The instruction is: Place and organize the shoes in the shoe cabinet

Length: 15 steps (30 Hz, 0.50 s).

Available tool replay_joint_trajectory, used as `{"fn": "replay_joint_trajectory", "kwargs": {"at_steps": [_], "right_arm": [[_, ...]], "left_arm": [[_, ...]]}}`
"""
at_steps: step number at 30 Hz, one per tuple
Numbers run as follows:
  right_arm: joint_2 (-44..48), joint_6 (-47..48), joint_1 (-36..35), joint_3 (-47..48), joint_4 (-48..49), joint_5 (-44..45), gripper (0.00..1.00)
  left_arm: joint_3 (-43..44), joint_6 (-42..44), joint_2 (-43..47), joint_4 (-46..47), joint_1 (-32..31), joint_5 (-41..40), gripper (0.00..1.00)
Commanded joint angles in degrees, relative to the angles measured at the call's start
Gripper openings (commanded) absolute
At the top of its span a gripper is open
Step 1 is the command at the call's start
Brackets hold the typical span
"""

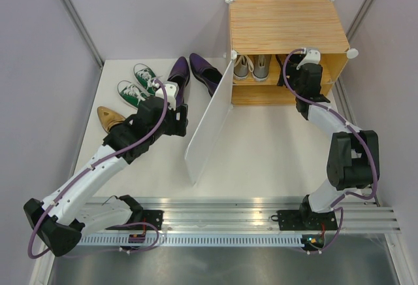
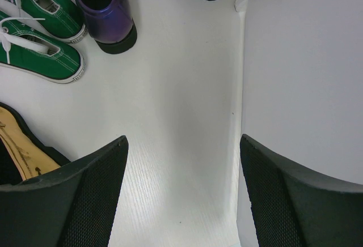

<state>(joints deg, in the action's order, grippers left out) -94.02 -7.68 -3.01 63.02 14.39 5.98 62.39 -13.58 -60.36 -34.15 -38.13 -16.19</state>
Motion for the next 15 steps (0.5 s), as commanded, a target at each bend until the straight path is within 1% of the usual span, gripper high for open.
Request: {"fn": "replay_joint_trajectory", "kwargs": {"at_steps": [1,2,6,7,9,11,12,14,15], "right_arm": [[-0.72,-0.23,0.02,0.69,1.95,-0.35,0.86],[-1.08,-0.14,0.02,1.13,1.95,-0.79,0.84],[-2.83,0.04,0.02,2.28,1.95,-1.58,0.7],[-3.19,0.21,0.1,2.54,1.95,-1.5,0.64],[-3.45,0.21,0.02,2.72,2.39,-1.23,0.6],[-3.71,0.83,0.02,3.07,2.57,-1.41,0.5],[-3.98,1.0,0.1,3.24,2.57,-1.06,0.42],[-4.24,1.44,0.1,3.68,2.74,-0.88,0.35],[-4.68,1.53,0.02,3.86,2.75,-0.97,0.29]], "left_arm": [[-0.08,2.42,-0.29,0.93,-0.19,0.54,0.83],[-0.08,2.42,-0.29,1.02,-0.19,0.54,0.83],[-0.08,2.33,-0.37,1.02,-0.28,0.63,0.83],[-0.16,2.33,-0.46,1.02,-0.28,0.72,0.83],[-0.16,2.33,-0.46,0.93,-0.28,0.63,0.83],[-0.08,2.42,-0.46,1.02,-0.28,0.63,0.83],[-0.16,2.33,-0.46,1.02,-0.28,0.63,0.83],[-0.16,2.33,-0.46,0.93,-0.28,0.63,0.83],[-0.16,2.33,-0.38,0.93,-0.28,0.63,0.83]]}}
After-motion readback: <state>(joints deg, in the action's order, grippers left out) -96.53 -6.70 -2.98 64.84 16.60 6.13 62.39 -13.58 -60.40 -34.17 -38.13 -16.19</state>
